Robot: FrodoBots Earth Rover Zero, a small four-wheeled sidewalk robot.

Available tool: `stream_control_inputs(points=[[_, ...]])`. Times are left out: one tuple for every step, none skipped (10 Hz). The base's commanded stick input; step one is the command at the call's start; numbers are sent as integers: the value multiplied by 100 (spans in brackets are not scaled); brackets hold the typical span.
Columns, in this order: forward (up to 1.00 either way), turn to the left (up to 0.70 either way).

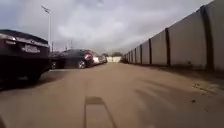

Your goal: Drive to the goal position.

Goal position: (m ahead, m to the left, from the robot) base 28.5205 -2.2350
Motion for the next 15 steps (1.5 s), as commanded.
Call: stream_control_inputs(points=[[70, -35], [70, -35], [70, -35], [70, 0], [70, 0], [70, 0], [70, 0], [70, 0], [70, 0], [70, 0], [70, 0], [70, 0], [70, 0], [70, 0], [70, 0]])
